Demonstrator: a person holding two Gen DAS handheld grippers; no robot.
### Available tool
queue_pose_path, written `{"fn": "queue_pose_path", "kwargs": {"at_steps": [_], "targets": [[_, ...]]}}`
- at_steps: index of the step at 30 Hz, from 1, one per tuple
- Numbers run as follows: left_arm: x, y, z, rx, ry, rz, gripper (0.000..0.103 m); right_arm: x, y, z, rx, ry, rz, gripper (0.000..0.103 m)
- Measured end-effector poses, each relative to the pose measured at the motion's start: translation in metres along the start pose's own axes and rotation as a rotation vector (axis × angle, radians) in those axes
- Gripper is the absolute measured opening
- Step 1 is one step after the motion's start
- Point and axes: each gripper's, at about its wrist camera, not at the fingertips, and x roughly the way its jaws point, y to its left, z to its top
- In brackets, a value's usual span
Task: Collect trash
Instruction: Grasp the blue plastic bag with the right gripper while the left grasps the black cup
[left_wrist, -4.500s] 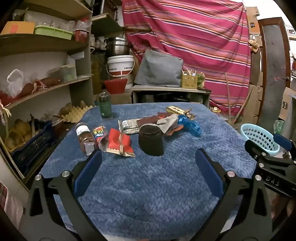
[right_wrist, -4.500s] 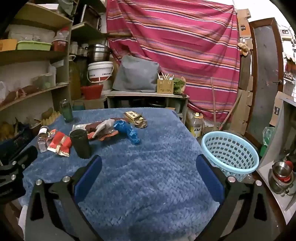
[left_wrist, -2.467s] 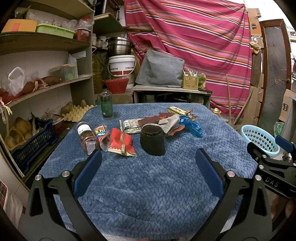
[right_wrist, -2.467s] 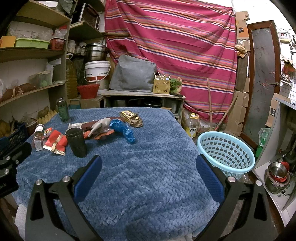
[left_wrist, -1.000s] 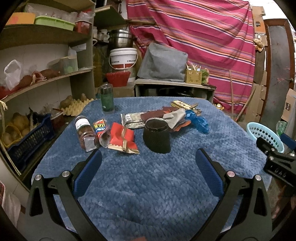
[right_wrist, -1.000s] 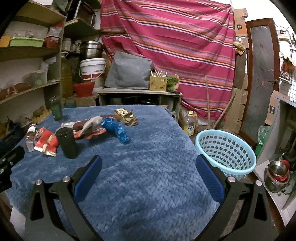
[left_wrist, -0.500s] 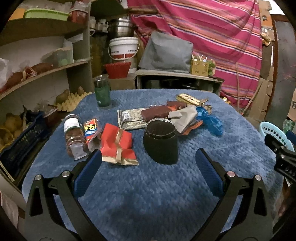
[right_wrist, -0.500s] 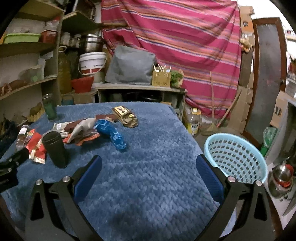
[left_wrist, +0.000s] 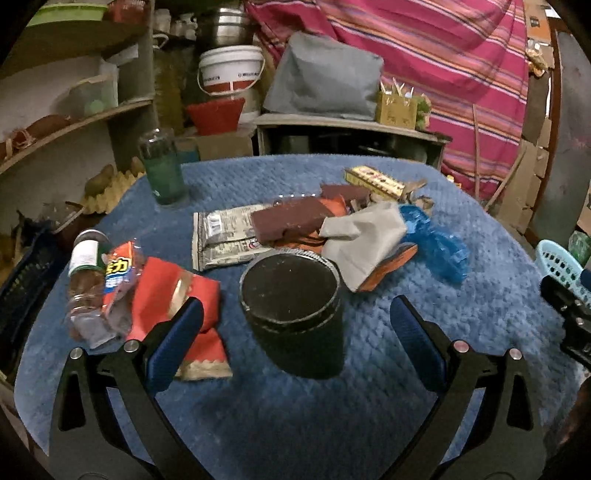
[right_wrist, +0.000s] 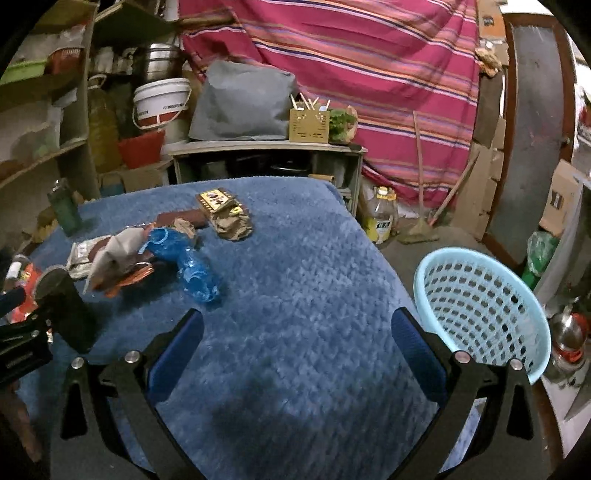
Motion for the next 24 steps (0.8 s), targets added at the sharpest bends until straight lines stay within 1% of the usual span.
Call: {"fn": "queue_pose_path", "kwargs": {"at_steps": [3, 5, 7, 8, 9, 11, 12, 13, 15, 18, 19, 20, 21, 23, 24], "targets": [[0.011, 0.002, -0.001, -0.007, 0.021, 0.012, 0.098, 0.011, -0.001, 0.006, 0.005, 0.02, 0.007, 0.099], [0.014, 0.005, -0.001, -0.005, 0.023, 0.027, 0.098, 0.019, 0.0, 0.01, 0.014, 0.037, 0.03, 0.099], [0.015, 0.01, 0.001, -0.01, 0.023, 0.024, 0.097, 0.028, 0.003, 0.016, 0.011, 0.052, 0.049, 0.099], [0.016, 0.011, 0.003, -0.014, 0.023, 0.02, 0.093, 0.032, 0.005, 0.018, 0.005, 0.055, 0.054, 0.099], [0.016, 0.012, 0.003, -0.015, 0.025, 0.009, 0.085, 0.037, 0.009, 0.021, -0.003, 0.061, 0.062, 0.099], [0.018, 0.014, 0.004, -0.013, 0.037, -0.014, 0.074, 0.045, 0.016, 0.027, -0.012, 0.072, 0.079, 0.099], [0.019, 0.014, 0.005, -0.013, 0.04, -0.027, 0.071, 0.049, 0.022, 0.03, -0.022, 0.081, 0.09, 0.099], [0.019, 0.014, 0.005, -0.013, 0.039, -0.033, 0.069, 0.052, 0.025, 0.03, -0.033, 0.083, 0.096, 0.099], [0.016, 0.012, 0.005, -0.003, 0.032, -0.041, 0.063, 0.06, 0.039, 0.035, -0.074, 0.086, 0.099, 0.099], [0.012, 0.011, 0.006, 0.012, 0.022, -0.032, 0.063, 0.073, 0.052, 0.038, -0.118, 0.108, 0.1, 0.098], [0.01, 0.011, 0.006, 0.01, 0.019, -0.033, 0.063, 0.079, 0.058, 0.038, -0.133, 0.121, 0.106, 0.096], [0.009, 0.012, 0.007, 0.005, 0.019, -0.037, 0.063, 0.084, 0.063, 0.038, -0.15, 0.127, 0.109, 0.086], [0.007, 0.014, 0.007, 0.0, 0.017, -0.04, 0.063, 0.087, 0.068, 0.038, -0.165, 0.133, 0.113, 0.079], [0.003, 0.015, 0.009, -0.006, 0.01, -0.039, 0.063, 0.099, 0.077, 0.037, -0.197, 0.171, 0.138, 0.056], [0.001, 0.017, 0.01, -0.007, 0.007, -0.036, 0.063, 0.104, 0.079, 0.036, -0.195, 0.194, 0.161, 0.049]]}}
